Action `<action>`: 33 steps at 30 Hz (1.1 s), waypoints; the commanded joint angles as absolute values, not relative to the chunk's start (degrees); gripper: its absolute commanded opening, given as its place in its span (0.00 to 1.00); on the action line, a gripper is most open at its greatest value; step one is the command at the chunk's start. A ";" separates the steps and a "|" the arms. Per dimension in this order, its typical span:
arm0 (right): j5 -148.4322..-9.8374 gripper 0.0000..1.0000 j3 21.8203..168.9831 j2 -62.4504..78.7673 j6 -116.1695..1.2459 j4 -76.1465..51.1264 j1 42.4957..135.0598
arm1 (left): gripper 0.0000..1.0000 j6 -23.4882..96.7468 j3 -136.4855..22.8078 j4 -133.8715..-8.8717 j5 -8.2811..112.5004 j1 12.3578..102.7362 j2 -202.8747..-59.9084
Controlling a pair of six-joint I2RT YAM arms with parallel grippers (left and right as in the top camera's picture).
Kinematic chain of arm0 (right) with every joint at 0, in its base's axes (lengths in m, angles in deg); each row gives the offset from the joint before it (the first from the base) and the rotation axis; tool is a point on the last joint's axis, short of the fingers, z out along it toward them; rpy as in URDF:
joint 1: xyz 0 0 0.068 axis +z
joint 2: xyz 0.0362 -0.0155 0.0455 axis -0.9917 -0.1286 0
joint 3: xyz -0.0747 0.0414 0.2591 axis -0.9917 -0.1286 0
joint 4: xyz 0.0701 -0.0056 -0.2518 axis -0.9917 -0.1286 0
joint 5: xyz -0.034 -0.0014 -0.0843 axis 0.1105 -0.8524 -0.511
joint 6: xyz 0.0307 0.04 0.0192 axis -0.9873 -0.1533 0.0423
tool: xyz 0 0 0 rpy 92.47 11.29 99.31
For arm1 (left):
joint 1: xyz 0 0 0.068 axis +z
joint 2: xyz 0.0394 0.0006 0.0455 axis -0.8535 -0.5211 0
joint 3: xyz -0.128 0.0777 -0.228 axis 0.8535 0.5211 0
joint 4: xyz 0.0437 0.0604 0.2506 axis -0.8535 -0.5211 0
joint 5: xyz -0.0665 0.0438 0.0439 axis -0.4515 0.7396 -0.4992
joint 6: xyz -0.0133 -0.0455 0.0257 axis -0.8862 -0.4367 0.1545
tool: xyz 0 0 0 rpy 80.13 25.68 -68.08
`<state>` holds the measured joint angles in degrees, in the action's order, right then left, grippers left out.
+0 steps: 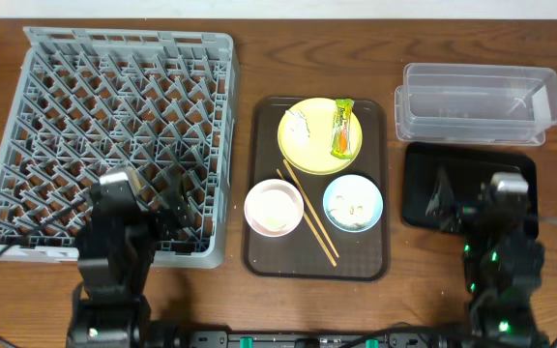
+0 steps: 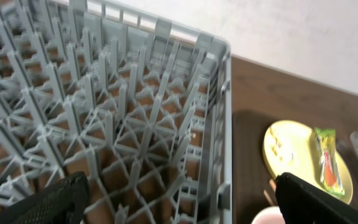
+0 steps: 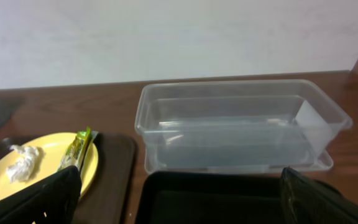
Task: Sort waste into correct bins and load items into the dishwasher
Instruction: 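Reach the right gripper to the yellow plate and grasp the green wrapper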
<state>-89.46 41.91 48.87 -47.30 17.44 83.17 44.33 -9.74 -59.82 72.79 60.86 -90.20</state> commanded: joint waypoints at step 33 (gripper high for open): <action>-74.93 0.99 84.59 10.29 -43.69 -14.42 88.48 | 0.98 43.53 -18.70 -72.80 72.11 61.21 -99.51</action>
